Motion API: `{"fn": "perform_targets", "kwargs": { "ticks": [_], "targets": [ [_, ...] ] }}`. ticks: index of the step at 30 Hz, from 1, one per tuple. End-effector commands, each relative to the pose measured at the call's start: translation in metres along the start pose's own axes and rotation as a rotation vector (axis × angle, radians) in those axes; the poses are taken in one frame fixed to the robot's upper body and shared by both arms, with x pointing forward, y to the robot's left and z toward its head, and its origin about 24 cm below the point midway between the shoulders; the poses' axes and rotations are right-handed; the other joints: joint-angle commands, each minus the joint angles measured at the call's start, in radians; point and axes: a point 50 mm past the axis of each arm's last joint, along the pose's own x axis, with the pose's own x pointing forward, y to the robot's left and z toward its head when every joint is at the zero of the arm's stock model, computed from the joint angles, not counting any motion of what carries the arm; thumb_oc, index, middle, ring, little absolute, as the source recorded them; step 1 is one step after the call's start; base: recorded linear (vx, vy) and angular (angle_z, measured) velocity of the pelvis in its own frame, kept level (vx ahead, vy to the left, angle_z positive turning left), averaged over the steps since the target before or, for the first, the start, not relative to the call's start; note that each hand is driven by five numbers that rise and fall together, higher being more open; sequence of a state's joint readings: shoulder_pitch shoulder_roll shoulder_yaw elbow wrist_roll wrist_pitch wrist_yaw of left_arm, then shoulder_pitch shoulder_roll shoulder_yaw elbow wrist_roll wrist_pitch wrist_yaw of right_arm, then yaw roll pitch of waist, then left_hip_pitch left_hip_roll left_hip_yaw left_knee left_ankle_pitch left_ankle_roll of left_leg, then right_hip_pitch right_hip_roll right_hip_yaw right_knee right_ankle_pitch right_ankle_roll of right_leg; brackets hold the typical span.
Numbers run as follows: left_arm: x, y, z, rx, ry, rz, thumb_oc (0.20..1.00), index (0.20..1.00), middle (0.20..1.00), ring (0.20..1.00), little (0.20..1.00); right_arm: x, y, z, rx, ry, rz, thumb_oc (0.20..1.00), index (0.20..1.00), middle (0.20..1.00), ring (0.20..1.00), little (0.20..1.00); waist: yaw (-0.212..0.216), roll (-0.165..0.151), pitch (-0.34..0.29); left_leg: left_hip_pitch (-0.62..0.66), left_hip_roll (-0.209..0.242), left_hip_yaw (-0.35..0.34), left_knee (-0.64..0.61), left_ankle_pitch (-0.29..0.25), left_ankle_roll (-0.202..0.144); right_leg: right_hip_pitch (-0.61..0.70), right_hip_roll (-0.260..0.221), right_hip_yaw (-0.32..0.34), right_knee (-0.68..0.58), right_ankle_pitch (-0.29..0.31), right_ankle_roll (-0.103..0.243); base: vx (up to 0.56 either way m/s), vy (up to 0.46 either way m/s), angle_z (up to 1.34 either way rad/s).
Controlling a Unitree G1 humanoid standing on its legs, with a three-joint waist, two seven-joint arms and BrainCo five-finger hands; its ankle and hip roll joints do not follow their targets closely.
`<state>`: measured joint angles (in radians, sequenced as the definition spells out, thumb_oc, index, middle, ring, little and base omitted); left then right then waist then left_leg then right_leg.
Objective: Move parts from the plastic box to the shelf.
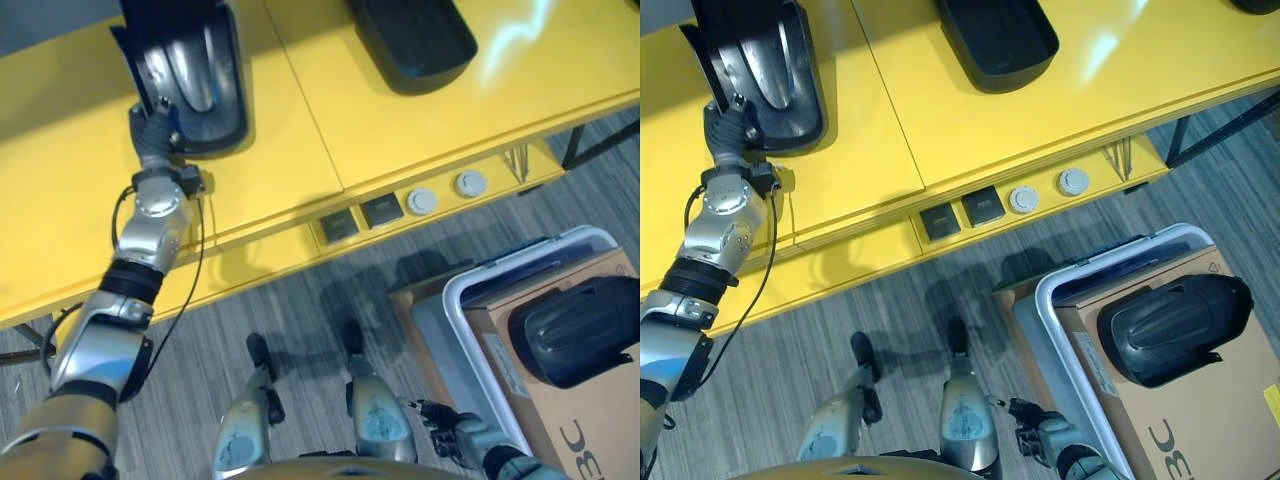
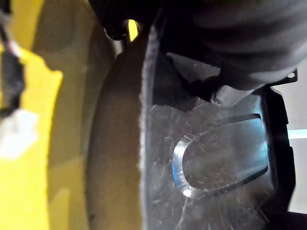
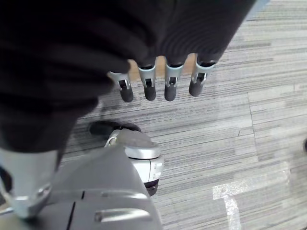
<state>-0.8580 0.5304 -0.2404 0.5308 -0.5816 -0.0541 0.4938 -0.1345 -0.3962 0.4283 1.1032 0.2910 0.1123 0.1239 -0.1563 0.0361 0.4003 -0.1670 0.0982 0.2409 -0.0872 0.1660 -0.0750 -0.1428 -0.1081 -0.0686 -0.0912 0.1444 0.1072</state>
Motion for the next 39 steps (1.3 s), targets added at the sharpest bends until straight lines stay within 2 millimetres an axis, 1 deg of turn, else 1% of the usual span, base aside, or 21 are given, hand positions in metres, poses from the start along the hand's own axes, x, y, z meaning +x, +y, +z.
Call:
{"fn": "perform_targets", "kwargs": {
  "ticks": [1,2,3,4,5,6,7,9,10,11,12,16,20,22,25,30,31,32,35,36,39],
  "targets": [
    [0.014,0.009,-0.011,0.117,0.121,0.031,0.200,0.200,0.200,0.200,0.200,0.003,0.011,0.017,0.034,-0.046,0.048,1.000,1.000,1.000,1.000,1.000,-0.003,0.005,0.009,0.010,0.012,-0.071,0.000,-0.075,-0.026,-0.003,-0.016,-0.026,0.011,-0.078,0.008,0.00,0.000,0.00],
    [0.014,0.009,-0.010,0.119,0.125,0.033,0.200,0.200,0.200,0.200,0.200,0.003,0.010,0.019,0.040,-0.050,0.047,1.000,1.000,1.000,1.000,1.000,-0.001,0.006,0.011,0.009,0.012,-0.072,0.000,-0.075,-0.026,-0.004,-0.016,-0.026,0.011,-0.078,0.008,-0.02,-0.004,0.03],
    [0.014,0.010,-0.013,0.110,0.155,0.037,0.332,0.332,0.332,0.332,0.332,0.003,0.009,0.024,0.052,-0.063,0.046,1.000,1.000,1.000,1.000,1.000,0.001,0.009,0.018,0.010,0.010,-0.075,0.000,-0.077,-0.026,-0.005,-0.017,-0.026,0.014,-0.077,0.009,-0.01,-0.002,0.04],
    [0.014,0.010,-0.013,0.108,0.157,0.037,0.376,0.376,0.376,0.376,0.376,0.003,0.009,0.024,0.053,-0.063,0.046,1.000,1.000,1.000,1.000,1.000,0.002,0.009,0.018,0.011,0.010,-0.075,0.000,-0.077,-0.026,-0.004,-0.018,-0.027,0.014,-0.077,0.009,0.00,0.000,0.00],
    [0.014,0.010,-0.015,0.107,0.170,0.041,0.476,0.476,0.476,0.476,0.476,0.003,0.009,0.026,0.053,-0.065,0.046,1.000,1.000,1.000,1.000,1.000,0.004,0.011,0.018,0.013,0.009,-0.076,0.000,-0.079,-0.026,-0.002,-0.019,-0.029,0.014,-0.077,0.010,0.00,0.000,0.00],
    [0.013,0.010,-0.016,0.103,0.180,0.045,0.507,0.507,0.507,0.507,0.507,0.004,0.010,0.027,0.054,-0.067,0.047,1.000,1.000,1.000,1.000,1.000,0.005,0.011,0.018,0.015,0.009,-0.076,0.000,-0.081,-0.026,-0.001,-0.020,-0.031,0.015,-0.078,0.010,0.00,0.000,0.00],
    [0.012,0.011,-0.019,0.091,0.191,0.047,0.561,0.561,0.561,0.561,0.561,0.004,0.011,0.027,0.059,-0.068,0.047,1.000,1.000,1.000,1.000,1.000,0.008,0.012,0.016,0.018,0.009,-0.077,0.000,-0.081,-0.025,0.002,-0.021,-0.034,0.014,-0.078,0.010,0.00,-0.031,0.05],
    [0.009,0.012,-0.024,0.084,0.207,0.048,0.592,0.592,0.592,0.592,0.592,0.004,0.013,0.026,0.077,-0.067,0.047,1.000,1.000,1.000,1.000,1.000,0.013,0.014,0.012,0.022,0.008,-0.078,0.000,-0.083,-0.025,0.007,-0.023,-0.039,0.015,-0.079,0.011,0.00,-0.026,0.10],
    [0.008,0.012,-0.025,0.079,0.212,0.050,0.639,0.639,0.639,0.639,0.639,0.004,0.013,0.026,0.083,-0.068,0.047,1.000,1.000,1.000,1.000,1.000,0.014,0.014,0.010,0.023,0.008,-0.078,0.000,-0.083,-0.025,0.008,-0.023,-0.040,0.015,-0.079,0.011,0.00,-0.023,0.11],
    [0.004,0.013,-0.032,0.070,0.226,0.047,0.934,0.934,0.934,0.934,0.934,0.005,0.015,0.025,0.094,-0.062,0.050,1.000,1.000,1.000,1.000,1.000,0.020,0.016,0.004,0.028,0.008,-0.080,0.000,-0.085,-0.024,0.014,-0.025,-0.046,0.016,-0.081,0.010,0.00,-0.024,0.11],
    [0.001,0.013,-0.037,0.063,0.237,0.037,1.000,1.000,1.000,1.000,1.000,0.005,0.015,0.025,0.095,-0.059,0.050,1.000,1.000,1.000,1.000,1.000,0.023,0.017,0.000,0.032,0.009,-0.080,0.000,-0.085,-0.024,0.019,-0.026,-0.049,0.017,-0.083,0.009,0.01,-0.028,0.05],
    [-0.022,0.008,-0.067,0.068,0.322,0.026,1.000,1.000,1.000,1.000,1.000,0.006,0.021,0.019,0.118,-0.032,0.047,1.000,1.000,1.000,1.000,1.000,0.038,0.020,-0.028,0.055,0.011,-0.080,0.000,-0.087,-0.023,0.045,-0.030,-0.068,0.016,-0.090,0.005,0.03,-0.017,0.11],
    [-0.036,0.007,-0.085,0.083,0.377,0.071,1.000,1.000,1.000,1.000,1.000,0.006,0.024,0.013,0.147,-0.018,0.041,1.000,1.000,1.000,1.000,1.000,0.040,0.020,-0.058,0.081,0.018,-0.074,0.000,-0.090,-0.023,0.070,-0.031,-0.076,0.013,-0.094,0.004,0.05,-0.001,0.11],
    [-0.042,0.008,-0.096,0.071,0.422,0.099,1.000,1.000,1.000,1.000,1.000,0.006,0.027,0.008,0.156,-0.002,0.045,1.000,1.000,1.000,1.000,1.000,0.038,0.015,-0.078,0.098,0.023,-0.066,0.000,-0.092,-0.023,0.087,-0.032,-0.077,0.010,-0.095,0.006,0.07,-0.013,0.00],
    [-0.048,0.004,-0.104,0.029,0.451,0.091,1.000,1.000,1.000,1.000,1.000,0.006,0.031,0.000,0.161,0.022,0.049,1.000,1.000,1.000,1.000,1.000,0.036,0.007,-0.103,0.118,0.030,-0.055,0.000,-0.097,-0.023,0.106,-0.030,-0.080,0.006,-0.095,0.009,0.05,-0.026,-0.02],
    [-0.053,-0.015,-0.102,-0.145,0.427,0.001,1.000,1.000,1.000,1.000,1.000,0.005,0.038,-0.016,0.160,0.068,0.053,1.000,1.000,1.000,1.000,1.000,0.028,-0.005,-0.146,0.155,0.039,-0.038,0.000,-0.109,-0.022,0.138,-0.027,-0.081,0.004,-0.101,0.013,0.05,-0.019,-0.01],
    [-0.060,-0.025,-0.102,-0.214,0.430,-0.052,1.000,1.000,1.000,1.000,1.000,0.004,0.039,-0.025,0.159,0.100,0.048,1.000,1.000,1.000,1.000,1.000,0.028,-0.008,-0.171,0.172,0.043,-0.032,0.000,-0.114,-0.022,0.155,-0.029,-0.084,0.004,-0.104,0.016,0.13,-0.023,-0.03],
    [-0.074,-0.033,-0.113,-0.240,0.484,-0.097,1.000,1.000,1.000,1.000,1.000,0.003,0.043,-0.037,0.163,0.141,0.052,1.000,1.000,1.000,1.000,1.000,0.033,-0.012,-0.207,0.199,0.047,-0.025,0.000,-0.122,-0.018,0.183,-0.030,-0.090,0.004,-0.109,0.016,0.15,-0.020,-0.03],
    [-0.086,-0.035,-0.125,-0.207,0.547,-0.119,1.000,1.000,1.000,1.000,1.000,0.002,0.046,-0.044,0.173,0.165,0.052,1.000,1.000,1.000,1.000,1.000,0.037,-0.013,-0.242,0.225,0.049,-0.019,0.000,-0.133,-0.013,0.210,-0.028,-0.092,0.004,-0.118,0.015,0.09,0.001,-0.04],
    [-0.093,-0.033,-0.135,-0.206,0.608,-0.115,1.000,1.000,1.000,1.000,1.000,0.001,0.048,-0.048,0.173,0.173,0.058,1.000,1.000,1.000,1.000,1.000,0.035,-0.013,-0.261,0.243,0.049,-0.015,0.000,-0.142,-0.011,0.227,-0.027,-0.090,0.004,-0.123,0.017,0.05,0.012,0.01],
    [-0.097,-0.029,-0.143,-0.196,0.643,-0.117,1.000,1.000,1.000,1.000,1.000,0.001,0.049,-0.050,0.164,0.181,0.065,1.000,1.000,1.000,1.000,1.000,0.033,-0.014,-0.275,0.256,0.049,-0.012,0.000,-0.147,-0.010,0.237,-0.027,-0.088,0.004,-0.125,0.019,0.03,0.015,-0.03]
  ]
}}
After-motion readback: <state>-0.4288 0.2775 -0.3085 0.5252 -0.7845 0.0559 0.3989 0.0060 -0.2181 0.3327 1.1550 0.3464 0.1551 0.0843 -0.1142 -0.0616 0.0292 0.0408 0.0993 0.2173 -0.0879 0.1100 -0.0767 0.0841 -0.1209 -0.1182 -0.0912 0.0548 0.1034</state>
